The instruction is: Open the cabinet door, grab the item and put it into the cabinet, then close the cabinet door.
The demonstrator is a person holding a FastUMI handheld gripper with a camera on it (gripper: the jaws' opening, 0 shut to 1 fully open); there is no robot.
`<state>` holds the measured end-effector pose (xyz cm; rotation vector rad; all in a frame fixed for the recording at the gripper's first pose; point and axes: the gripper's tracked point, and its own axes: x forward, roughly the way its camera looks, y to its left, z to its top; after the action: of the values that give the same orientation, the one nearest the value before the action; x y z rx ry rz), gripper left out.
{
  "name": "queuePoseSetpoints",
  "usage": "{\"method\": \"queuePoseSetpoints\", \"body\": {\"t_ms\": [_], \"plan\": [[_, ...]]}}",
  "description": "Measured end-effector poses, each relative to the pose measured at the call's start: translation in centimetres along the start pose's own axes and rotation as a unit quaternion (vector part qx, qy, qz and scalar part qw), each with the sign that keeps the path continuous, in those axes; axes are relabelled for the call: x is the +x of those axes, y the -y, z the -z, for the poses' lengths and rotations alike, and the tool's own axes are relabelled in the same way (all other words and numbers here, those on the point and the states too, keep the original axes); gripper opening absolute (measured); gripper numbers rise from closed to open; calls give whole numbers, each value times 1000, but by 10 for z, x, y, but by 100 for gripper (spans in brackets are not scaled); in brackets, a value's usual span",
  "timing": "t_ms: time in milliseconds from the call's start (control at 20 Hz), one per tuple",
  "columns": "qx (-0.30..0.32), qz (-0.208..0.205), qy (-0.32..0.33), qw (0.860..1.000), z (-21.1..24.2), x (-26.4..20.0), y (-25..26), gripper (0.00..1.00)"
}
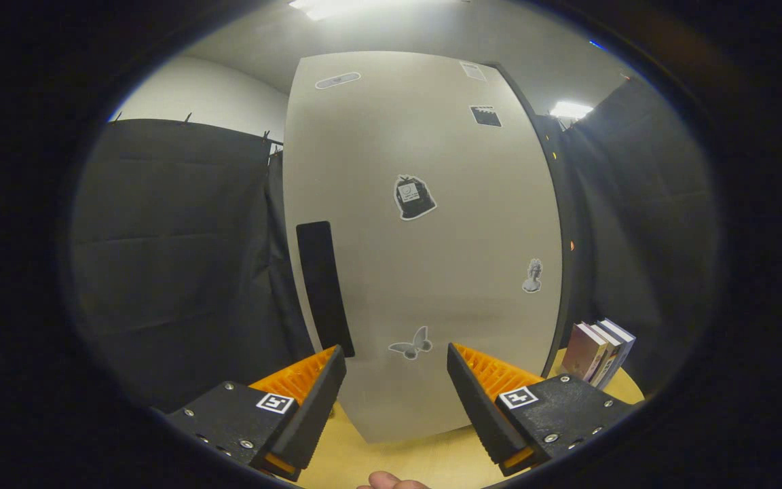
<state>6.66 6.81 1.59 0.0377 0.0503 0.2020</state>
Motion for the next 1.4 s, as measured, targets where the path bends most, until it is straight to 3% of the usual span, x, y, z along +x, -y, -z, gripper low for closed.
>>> {"method": "queuePoseSetpoints", "body": {"t_ms": [1400], "plan": [[27, 22, -3, 999, -3, -11, 38, 94]]}}
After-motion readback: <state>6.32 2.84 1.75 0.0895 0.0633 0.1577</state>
